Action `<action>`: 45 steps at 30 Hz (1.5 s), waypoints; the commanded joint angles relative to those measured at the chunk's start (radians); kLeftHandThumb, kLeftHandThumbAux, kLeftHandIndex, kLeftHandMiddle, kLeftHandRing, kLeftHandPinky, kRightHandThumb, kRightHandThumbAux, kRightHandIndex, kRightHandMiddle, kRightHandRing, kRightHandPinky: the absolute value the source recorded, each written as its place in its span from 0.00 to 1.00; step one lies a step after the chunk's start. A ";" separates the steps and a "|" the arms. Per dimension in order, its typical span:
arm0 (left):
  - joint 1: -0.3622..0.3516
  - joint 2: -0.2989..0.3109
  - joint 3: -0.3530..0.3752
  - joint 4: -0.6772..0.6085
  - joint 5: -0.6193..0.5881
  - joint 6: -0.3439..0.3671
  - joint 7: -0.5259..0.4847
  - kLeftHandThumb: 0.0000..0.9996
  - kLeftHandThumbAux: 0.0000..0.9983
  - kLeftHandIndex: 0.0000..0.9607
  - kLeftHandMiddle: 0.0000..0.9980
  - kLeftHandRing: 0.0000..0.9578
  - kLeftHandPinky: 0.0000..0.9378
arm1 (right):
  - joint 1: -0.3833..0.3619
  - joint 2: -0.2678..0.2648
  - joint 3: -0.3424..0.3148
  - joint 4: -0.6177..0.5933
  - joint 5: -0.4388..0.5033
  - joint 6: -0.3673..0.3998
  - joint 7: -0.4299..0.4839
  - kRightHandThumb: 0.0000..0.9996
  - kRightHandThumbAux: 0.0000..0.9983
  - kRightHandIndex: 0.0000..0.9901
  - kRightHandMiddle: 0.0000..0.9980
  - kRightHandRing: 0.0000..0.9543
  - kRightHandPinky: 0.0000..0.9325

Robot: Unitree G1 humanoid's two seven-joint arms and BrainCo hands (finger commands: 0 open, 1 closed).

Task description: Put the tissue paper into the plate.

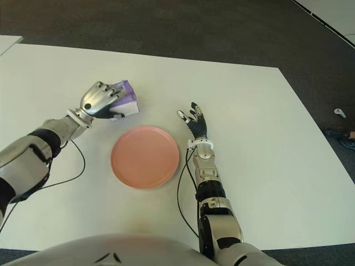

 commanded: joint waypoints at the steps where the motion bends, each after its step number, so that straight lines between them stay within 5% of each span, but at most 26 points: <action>1: -0.066 0.028 0.070 -0.017 -0.058 -0.046 0.002 0.74 0.70 0.46 0.84 0.88 0.89 | 0.030 0.008 0.002 0.043 0.008 0.039 0.011 0.15 0.57 0.10 0.10 0.09 0.13; 12: -0.123 0.081 0.266 -0.130 -0.233 -0.256 -0.080 0.74 0.70 0.46 0.85 0.88 0.89 | 0.027 0.004 0.004 0.051 0.008 0.037 0.017 0.15 0.57 0.10 0.09 0.09 0.13; 18: -0.096 0.078 0.326 -0.210 -0.269 -0.319 -0.094 0.74 0.70 0.46 0.85 0.88 0.90 | 0.024 0.004 0.003 0.056 0.008 0.037 0.014 0.16 0.57 0.10 0.09 0.09 0.13; 28: 0.041 0.074 0.431 -0.588 -0.306 -0.369 -0.213 0.74 0.70 0.46 0.85 0.89 0.91 | 0.022 0.009 0.002 0.060 0.011 0.031 0.010 0.16 0.58 0.10 0.09 0.09 0.13; 34: 0.189 0.055 0.431 -0.750 -0.347 -0.445 -0.367 0.74 0.70 0.46 0.85 0.89 0.91 | 0.015 0.010 0.003 0.071 0.009 0.031 0.008 0.16 0.57 0.09 0.09 0.09 0.12; 42: 0.217 0.066 0.370 -0.697 -0.313 -0.617 -0.565 0.75 0.70 0.46 0.86 0.89 0.91 | 0.012 0.011 0.005 0.072 0.006 0.037 0.005 0.15 0.57 0.09 0.09 0.09 0.12; 45: 0.254 0.066 0.359 -0.711 -0.291 -0.624 -0.628 0.74 0.70 0.46 0.86 0.89 0.91 | 0.012 0.011 0.007 0.070 0.005 0.039 0.004 0.15 0.58 0.09 0.09 0.09 0.12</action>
